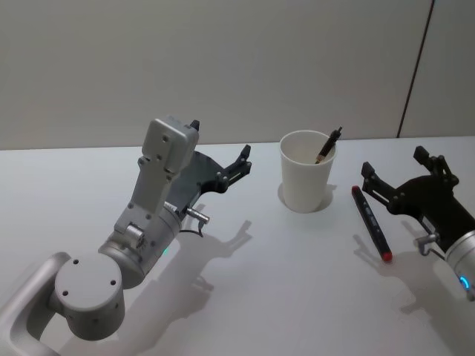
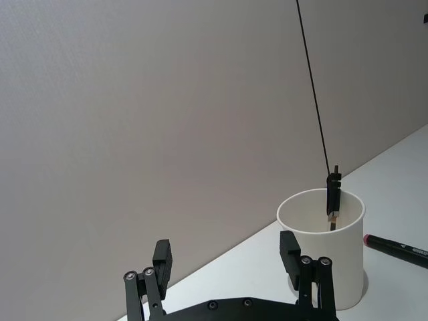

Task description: Place the pen into the pen holder.

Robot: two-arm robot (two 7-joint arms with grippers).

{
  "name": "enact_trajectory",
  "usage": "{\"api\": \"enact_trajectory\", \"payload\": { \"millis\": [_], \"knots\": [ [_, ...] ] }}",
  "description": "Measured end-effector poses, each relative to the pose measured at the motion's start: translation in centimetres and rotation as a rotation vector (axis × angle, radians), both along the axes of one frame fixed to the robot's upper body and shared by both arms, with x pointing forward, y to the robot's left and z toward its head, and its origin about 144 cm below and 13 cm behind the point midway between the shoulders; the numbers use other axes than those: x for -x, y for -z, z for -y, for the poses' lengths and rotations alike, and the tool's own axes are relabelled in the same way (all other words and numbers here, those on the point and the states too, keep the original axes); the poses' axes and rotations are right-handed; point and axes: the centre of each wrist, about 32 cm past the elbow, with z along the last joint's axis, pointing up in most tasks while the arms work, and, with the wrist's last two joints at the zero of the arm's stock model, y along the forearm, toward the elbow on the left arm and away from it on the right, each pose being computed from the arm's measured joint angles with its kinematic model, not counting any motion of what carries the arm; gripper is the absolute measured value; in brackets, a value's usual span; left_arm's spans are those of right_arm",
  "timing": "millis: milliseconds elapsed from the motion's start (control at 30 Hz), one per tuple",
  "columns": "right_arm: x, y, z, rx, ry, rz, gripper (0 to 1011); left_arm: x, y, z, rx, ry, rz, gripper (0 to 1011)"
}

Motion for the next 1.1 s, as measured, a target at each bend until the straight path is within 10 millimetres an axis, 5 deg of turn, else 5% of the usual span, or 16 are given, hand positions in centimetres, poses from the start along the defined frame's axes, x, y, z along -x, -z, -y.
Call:
{"api": "enact_trajectory", "payload": {
  "millis": [1100],
  "knots": [
    [2.6, -3.2, 0.1, -0.066, 0.075, -0.095, 1002, 0.0, 0.0, 0.0, 0.001, -0.001, 0.0, 1001]
  ]
}}
